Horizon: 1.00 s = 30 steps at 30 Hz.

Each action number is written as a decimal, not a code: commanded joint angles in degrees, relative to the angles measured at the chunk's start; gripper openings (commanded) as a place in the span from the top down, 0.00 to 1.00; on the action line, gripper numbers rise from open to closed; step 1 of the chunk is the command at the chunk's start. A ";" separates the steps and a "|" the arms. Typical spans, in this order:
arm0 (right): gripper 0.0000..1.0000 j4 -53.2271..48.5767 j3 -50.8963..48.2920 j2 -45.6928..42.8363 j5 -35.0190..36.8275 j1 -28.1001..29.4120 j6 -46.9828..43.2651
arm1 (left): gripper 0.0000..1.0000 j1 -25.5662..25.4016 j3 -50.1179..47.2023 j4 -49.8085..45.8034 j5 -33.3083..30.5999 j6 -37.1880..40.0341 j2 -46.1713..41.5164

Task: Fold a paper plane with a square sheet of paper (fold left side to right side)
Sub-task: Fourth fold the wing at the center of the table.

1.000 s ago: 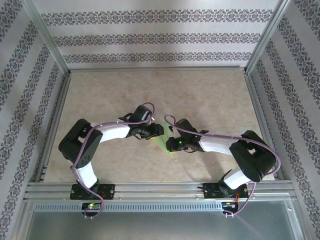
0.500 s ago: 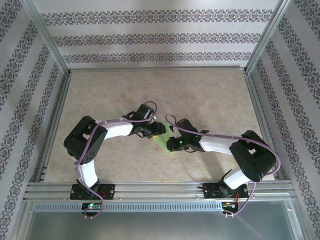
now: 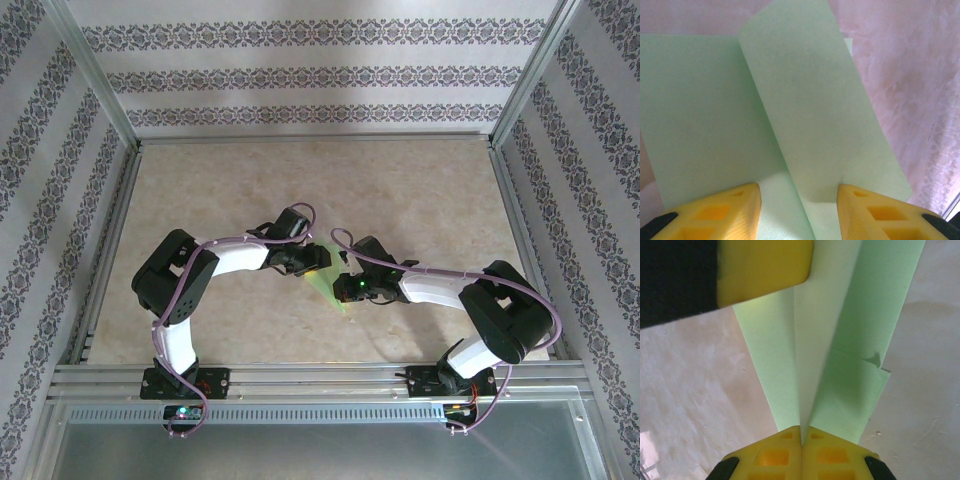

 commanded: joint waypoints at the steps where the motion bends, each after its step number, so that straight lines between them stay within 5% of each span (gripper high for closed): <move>1: 0.90 1.40 -0.38 0.56 -1.47 -0.42 0.54 | 0.55 -0.57 1.18 -3.85 -2.26 1.25 1.96; 12: 0.79 1.70 0.88 -0.12 -3.57 -0.74 1.35 | 0.55 -0.61 1.11 -4.76 -2.87 1.20 2.22; 23: 0.54 1.77 -1.27 -7.60 -5.83 -6.41 2.71 | 0.55 -0.60 1.03 -4.53 -2.70 1.15 2.06; 30: 0.55 6.02 -0.81 -5.01 -8.59 -7.36 4.75 | 0.55 -0.63 0.87 -4.23 -2.69 0.97 1.87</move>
